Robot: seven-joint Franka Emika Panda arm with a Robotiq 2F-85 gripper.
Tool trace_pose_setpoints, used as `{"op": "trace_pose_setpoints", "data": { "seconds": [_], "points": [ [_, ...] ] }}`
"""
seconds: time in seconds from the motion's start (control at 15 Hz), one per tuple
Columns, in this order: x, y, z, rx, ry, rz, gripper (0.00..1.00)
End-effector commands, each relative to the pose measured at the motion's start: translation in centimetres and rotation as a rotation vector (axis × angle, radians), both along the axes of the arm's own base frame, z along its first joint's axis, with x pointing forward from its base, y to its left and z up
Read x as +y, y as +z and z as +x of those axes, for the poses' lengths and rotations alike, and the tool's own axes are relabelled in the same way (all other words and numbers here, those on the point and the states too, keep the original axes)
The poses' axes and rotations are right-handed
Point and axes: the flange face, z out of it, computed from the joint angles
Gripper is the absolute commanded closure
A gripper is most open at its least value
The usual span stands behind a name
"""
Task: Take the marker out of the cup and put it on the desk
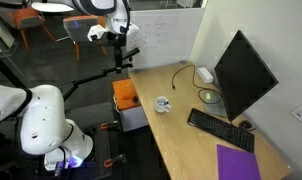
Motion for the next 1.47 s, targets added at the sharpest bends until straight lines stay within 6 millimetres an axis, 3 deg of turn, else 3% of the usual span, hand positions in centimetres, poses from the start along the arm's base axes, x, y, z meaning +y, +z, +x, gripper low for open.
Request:
{"op": "trace_pose_setpoints", "data": {
  "seconds": [0.0,0.13,0.33,0.6,0.93,1.2,1.4],
  "points": [
    [0.0,0.0,0.0,0.001,0.0,0.0,0.0],
    [0.0,0.0,0.0,0.001,0.0,0.0,0.0],
    [1.0,-1.4,1.1,-0.107,-0.188,-0.015,0.0],
    [2.3,-6.7,3.9,-0.205,-0.388,0.025,0.0],
    [-0.2,-13.3,8.8,-0.296,-0.655,0.058,0.0],
    [-2.4,-17.2,12.6,-0.384,-0.862,0.039,0.0],
    [-3.0,-19.8,15.1,-0.481,-0.992,-0.016,0.0]
  ]
}}
